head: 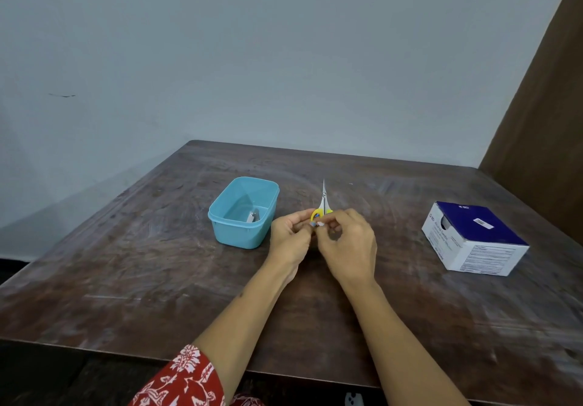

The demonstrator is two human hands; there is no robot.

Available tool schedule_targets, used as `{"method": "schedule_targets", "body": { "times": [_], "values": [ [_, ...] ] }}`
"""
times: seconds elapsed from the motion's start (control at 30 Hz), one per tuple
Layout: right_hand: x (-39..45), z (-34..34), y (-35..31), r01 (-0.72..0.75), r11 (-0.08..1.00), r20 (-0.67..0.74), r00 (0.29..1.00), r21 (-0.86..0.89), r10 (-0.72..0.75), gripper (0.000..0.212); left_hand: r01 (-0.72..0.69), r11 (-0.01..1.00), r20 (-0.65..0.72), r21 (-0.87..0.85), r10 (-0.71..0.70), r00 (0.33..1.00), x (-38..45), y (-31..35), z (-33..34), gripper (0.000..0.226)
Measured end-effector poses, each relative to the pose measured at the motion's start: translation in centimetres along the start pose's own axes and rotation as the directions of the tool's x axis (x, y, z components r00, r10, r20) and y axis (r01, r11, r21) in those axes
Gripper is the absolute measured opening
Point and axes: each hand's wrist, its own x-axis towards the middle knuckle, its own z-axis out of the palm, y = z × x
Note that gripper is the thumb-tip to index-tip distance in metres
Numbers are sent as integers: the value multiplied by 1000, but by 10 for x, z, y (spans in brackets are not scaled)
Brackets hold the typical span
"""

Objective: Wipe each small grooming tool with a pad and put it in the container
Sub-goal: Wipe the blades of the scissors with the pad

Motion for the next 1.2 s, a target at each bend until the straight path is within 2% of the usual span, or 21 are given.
{"method": "schedule_targets", "body": {
  "times": [0.07, 0.23, 0.43, 0.6, 0.8, 0.93, 1.0, 1.13, 1.2],
  "values": [
    [0, 0, 0, 14, 1000, 4, 1000, -12, -14, 8, -5, 1000, -18, 13, 5, 1000, 1, -1, -1, 26],
    [3, 0, 2, 19, 999, -122, 992, -33, -23, 15, 20, 999, 27, 36, -21, 999, 2, -4, -2, 20],
    [3, 2, 2, 68, 998, -102, 992, -11, -69, 11, -16, 999, 14, 28, 15, 1000, 1, -4, -2, 17],
    [3, 1, 4, 1, 999, -138, 990, -51, -8, 16, -37, 997, 66, 63, 33, 997, 0, -6, -2, 17],
    [3, 0, -2, 137, 986, -117, 982, -97, -148, 18, -22, 999, 22, 27, 22, 1000, 2, -5, -2, 19],
    [4, 1, 2, -27, 995, -136, 991, -96, 14, 19, -52, 998, 60, 28, 50, 997, 0, -5, -2, 22],
    [4, 1, 2, -52, 994, -136, 990, -93, 39, 19, -62, 997, 71, 34, 60, 996, 1, -6, -2, 23],
    [2, 1, -3, 131, 983, -90, 986, -127, -143, 16, -40, 999, 14, 30, 40, 999, 4, -8, -4, 17],
    [2, 2, -3, 141, 977, -85, 984, -159, -156, 15, -36, 999, 3, 27, 36, 999, 5, -9, -4, 18]
  ]
}}
